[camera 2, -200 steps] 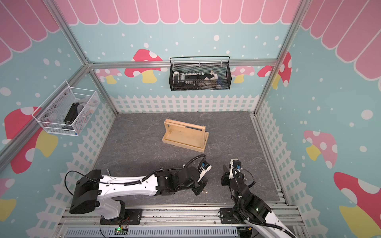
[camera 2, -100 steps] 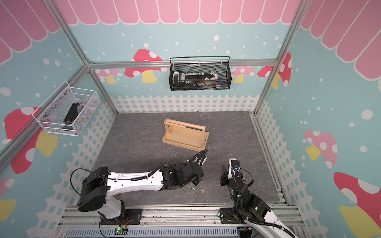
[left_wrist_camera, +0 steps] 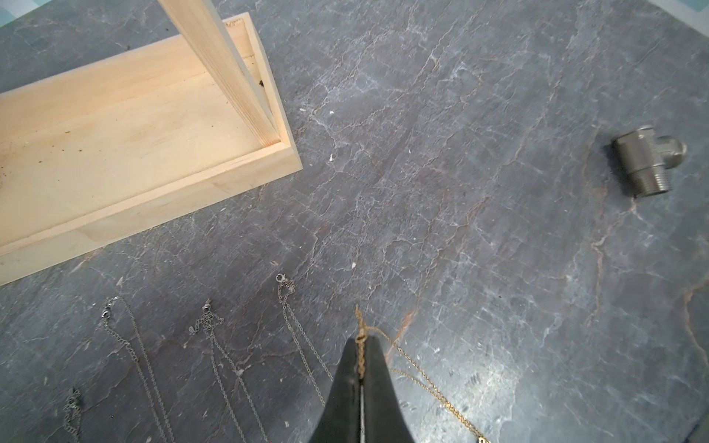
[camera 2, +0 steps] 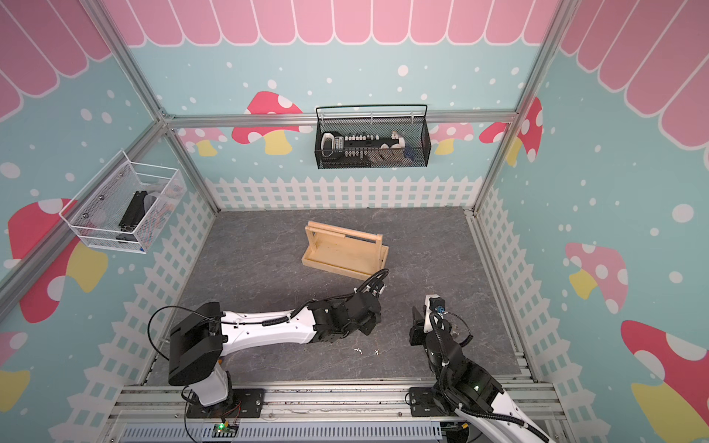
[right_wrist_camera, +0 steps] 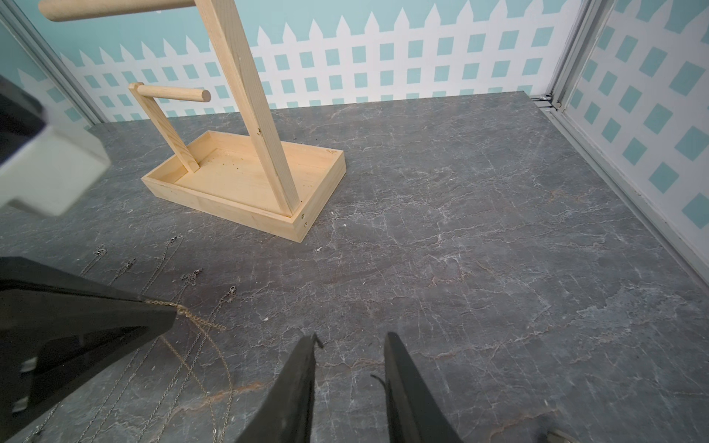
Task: Take the necklace off the jewelry display stand
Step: Place the necklace at the center of the board.
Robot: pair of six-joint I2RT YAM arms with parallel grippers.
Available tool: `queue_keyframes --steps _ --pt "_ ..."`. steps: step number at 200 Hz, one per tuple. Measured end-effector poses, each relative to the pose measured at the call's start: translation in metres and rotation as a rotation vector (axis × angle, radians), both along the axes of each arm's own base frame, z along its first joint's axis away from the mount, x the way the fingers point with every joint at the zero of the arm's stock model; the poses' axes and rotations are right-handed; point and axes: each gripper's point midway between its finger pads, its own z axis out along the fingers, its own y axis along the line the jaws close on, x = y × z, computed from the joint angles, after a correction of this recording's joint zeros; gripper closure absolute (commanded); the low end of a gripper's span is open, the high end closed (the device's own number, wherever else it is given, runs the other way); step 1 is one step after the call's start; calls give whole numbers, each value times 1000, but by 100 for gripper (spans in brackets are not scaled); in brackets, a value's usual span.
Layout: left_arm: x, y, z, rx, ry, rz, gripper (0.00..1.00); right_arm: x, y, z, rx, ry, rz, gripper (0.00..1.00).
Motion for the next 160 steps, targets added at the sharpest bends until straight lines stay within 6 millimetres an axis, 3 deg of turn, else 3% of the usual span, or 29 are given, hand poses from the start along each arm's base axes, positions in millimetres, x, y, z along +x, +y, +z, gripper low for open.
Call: queue_keyframes --steps 93,160 --pt "19 -15 -22 2 34 -3 100 0 0 -1 -4 4 2 68" --pt "37 -14 -37 0 68 17 100 1 3 -2 -9 11 9 68"
